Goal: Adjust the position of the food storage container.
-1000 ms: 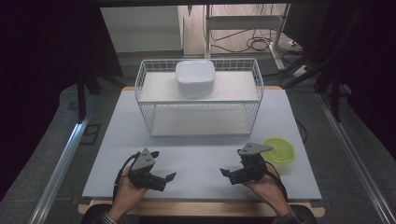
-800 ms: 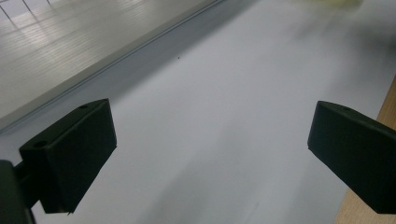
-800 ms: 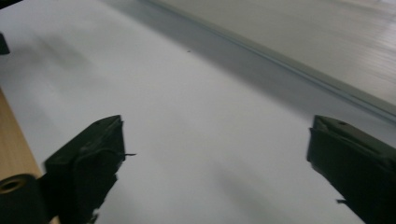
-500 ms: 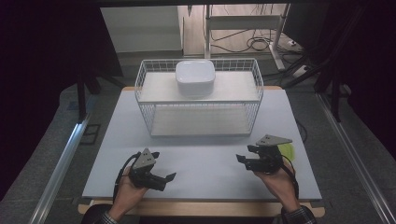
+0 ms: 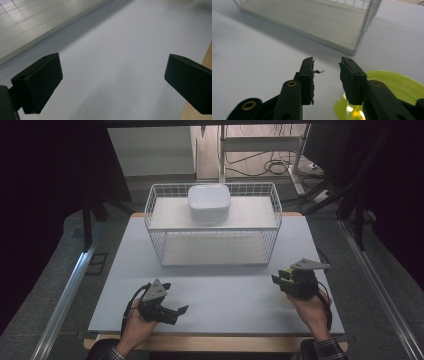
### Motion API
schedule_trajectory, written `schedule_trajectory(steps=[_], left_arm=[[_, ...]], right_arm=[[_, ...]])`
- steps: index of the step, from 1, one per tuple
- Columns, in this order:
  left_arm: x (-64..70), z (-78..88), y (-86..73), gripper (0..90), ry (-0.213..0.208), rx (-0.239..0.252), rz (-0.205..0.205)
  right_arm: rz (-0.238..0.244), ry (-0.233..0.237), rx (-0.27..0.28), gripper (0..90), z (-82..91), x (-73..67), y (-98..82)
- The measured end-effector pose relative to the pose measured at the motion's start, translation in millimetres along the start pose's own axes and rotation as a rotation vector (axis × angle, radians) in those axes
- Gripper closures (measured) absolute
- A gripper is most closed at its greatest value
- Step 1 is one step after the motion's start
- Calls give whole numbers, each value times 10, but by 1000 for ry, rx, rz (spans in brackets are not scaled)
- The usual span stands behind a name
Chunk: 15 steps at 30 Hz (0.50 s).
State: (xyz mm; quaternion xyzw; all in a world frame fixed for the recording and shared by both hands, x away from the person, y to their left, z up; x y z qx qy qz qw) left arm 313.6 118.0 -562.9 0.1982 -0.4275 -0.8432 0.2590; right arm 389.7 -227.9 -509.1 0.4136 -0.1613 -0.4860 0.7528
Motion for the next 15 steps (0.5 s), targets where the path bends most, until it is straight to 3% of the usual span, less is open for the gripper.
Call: schedule_trajectory(steps=[9,15], left_arm=[[1,6,-4,15,4,-2,1],[6,-3,-4,16,4,-7,-5]], right_arm=[[-76,-104,27,849,170,496,44],[-126,-190,35,894,296,824,-22]])
Point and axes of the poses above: each handheld gripper's, and its own axes: z roughly backward along the jaws, y roughly out of its top, x roughly to its right, the point moved 9 cm from there along -z, roughly forward along the jaws, and after that the axes turned 10 degrees about -z, right-handed, at the moved point
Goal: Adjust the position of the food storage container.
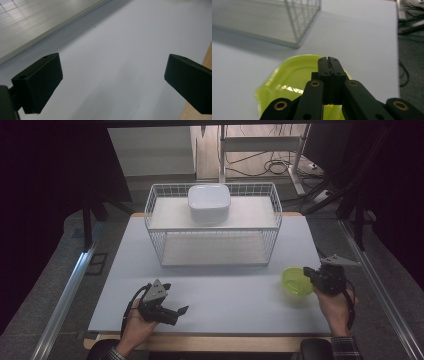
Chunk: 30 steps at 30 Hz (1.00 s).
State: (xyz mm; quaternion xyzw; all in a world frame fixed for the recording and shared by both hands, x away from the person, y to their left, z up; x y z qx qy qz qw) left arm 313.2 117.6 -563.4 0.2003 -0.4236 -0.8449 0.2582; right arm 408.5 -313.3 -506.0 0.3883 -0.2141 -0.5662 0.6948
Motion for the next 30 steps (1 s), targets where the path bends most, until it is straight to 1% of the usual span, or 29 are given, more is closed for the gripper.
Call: schedule_trajectory(steps=[2,7,11,17,21,26,30], left_arm=[[-2,0,2,16,1,0,0],[-2,-1,-3,16,3,-3,-3],[-8,0,-9,16,3,-4,-1],[-6,-9,-16,17,6,-9,-5],[-6,-16,-23,17,6,-16,-6],[0,-25,-30,17,5,-24,-10],[3,-35,-37,18,5,-29,-11]], right_arm=[[-21,-20,0,895,22,93,-22],[-36,-66,-16,895,27,247,-89],[-34,-97,-36,896,-1,320,-144],[-44,-116,-62,895,-44,373,-206],[-43,-111,-76,895,-72,348,-234],[-30,-96,-87,894,-118,263,-249],[-25,-75,-99,894,-157,184,-264]])
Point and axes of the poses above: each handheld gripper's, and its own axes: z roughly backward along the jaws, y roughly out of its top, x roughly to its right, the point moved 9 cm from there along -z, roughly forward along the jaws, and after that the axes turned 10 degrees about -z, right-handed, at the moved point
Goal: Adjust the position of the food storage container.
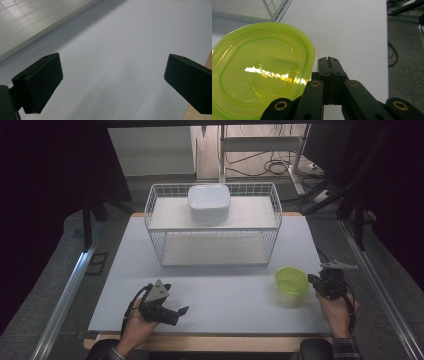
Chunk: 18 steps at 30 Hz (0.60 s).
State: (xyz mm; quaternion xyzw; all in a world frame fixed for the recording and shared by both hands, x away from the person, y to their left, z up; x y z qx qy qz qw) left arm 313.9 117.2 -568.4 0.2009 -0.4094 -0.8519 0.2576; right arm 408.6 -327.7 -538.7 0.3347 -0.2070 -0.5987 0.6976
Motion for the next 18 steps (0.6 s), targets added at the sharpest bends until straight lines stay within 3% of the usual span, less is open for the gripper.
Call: schedule_trajectory(steps=[9,18], left_arm=[[10,-11,-8,19,-2,-12,-12],[22,-22,-16,21,-3,-22,-19]], right_arm=[[17,61,-20,894,-42,-237,-21],[45,135,-50,891,-79,-565,-66]])
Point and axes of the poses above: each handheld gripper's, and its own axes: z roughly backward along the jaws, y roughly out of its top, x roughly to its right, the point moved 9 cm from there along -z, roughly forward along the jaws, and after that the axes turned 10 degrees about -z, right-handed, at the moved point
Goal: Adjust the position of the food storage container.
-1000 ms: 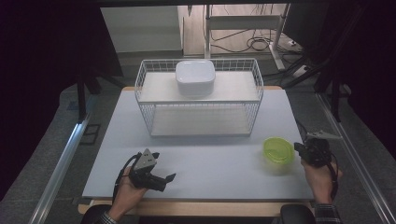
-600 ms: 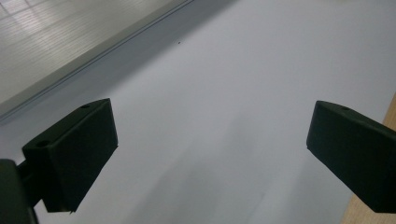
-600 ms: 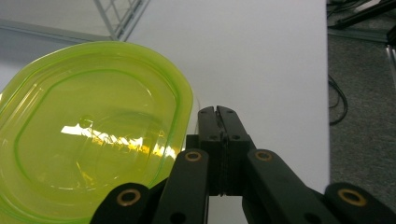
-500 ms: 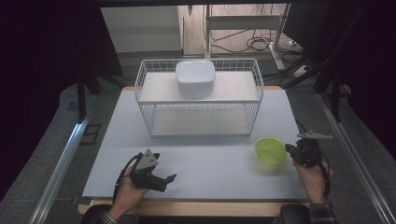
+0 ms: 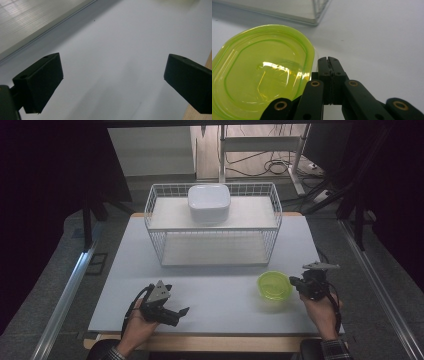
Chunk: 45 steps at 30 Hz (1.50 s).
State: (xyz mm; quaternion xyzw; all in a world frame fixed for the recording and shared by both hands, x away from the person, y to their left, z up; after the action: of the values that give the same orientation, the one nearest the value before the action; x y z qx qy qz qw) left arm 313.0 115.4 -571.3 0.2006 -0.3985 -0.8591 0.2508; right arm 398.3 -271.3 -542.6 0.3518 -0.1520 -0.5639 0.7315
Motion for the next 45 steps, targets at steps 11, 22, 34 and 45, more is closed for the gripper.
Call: schedule_trajectory(steps=[11,22,34,45], left_arm=[[29,-15,-8,23,-6,-12,-9],[42,-31,-14,24,-8,-21,-18],[52,-49,-25,25,-11,-30,-24],[60,-69,-33,25,-13,-39,-27]], right_arm=[[56,46,-22,874,-54,-323,-40],[26,72,-82,875,55,-329,-352],[68,141,-131,867,-94,-613,-398],[101,235,-156,864,-292,-962,-350]])
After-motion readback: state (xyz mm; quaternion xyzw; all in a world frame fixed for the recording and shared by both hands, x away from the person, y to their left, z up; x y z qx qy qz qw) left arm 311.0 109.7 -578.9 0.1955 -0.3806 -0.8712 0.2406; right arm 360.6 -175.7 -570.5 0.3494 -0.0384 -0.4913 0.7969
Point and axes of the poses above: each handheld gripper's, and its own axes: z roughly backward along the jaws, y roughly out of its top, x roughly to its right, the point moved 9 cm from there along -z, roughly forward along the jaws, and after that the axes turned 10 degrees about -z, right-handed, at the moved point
